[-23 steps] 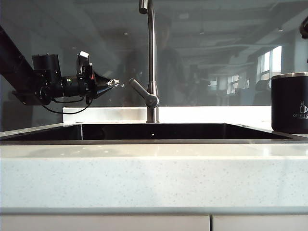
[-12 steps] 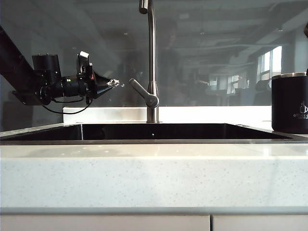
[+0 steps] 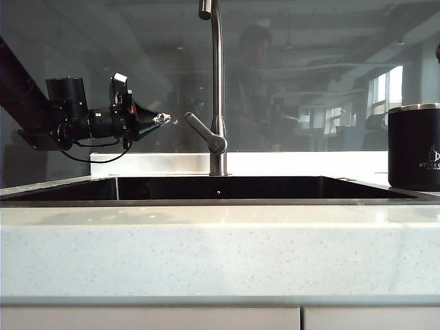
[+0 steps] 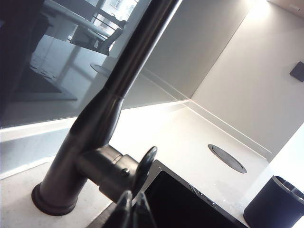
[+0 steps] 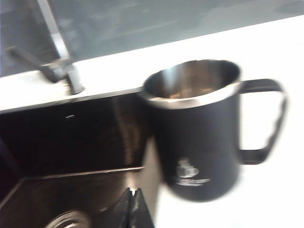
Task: Pick up the mug next to the sink, go to the faucet to get some water, pour the water into the sink, and finally put the mug back to its place.
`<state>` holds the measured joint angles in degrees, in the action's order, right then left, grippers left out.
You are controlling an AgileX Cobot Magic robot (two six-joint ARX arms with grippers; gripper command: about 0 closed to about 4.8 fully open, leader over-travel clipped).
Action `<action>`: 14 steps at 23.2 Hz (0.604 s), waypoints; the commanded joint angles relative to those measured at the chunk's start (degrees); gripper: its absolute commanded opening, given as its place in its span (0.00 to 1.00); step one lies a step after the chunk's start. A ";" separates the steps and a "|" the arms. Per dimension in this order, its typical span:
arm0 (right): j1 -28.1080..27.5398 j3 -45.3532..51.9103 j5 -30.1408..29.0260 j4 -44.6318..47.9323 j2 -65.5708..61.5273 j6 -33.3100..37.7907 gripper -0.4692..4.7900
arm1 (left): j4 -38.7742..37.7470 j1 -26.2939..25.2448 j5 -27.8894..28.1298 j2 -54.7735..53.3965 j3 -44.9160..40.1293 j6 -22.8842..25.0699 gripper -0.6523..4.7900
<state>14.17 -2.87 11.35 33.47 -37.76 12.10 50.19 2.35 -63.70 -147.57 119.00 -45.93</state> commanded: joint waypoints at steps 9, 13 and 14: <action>-3.08 -0.11 1.16 -20.41 14.99 -3.41 0.07 | 0.63 -0.11 -0.17 0.33 0.22 0.28 0.14; -7.63 -0.09 0.11 -35.89 32.22 -4.42 0.07 | 0.63 -0.09 -0.17 0.33 0.22 0.26 0.14; -8.13 -0.04 0.09 -36.94 33.79 -4.94 0.07 | 0.63 -0.09 -0.17 0.33 0.22 0.28 0.14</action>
<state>6.59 -2.79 11.88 -0.60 -5.69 8.38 50.22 2.35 -63.70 -147.57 119.00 -45.93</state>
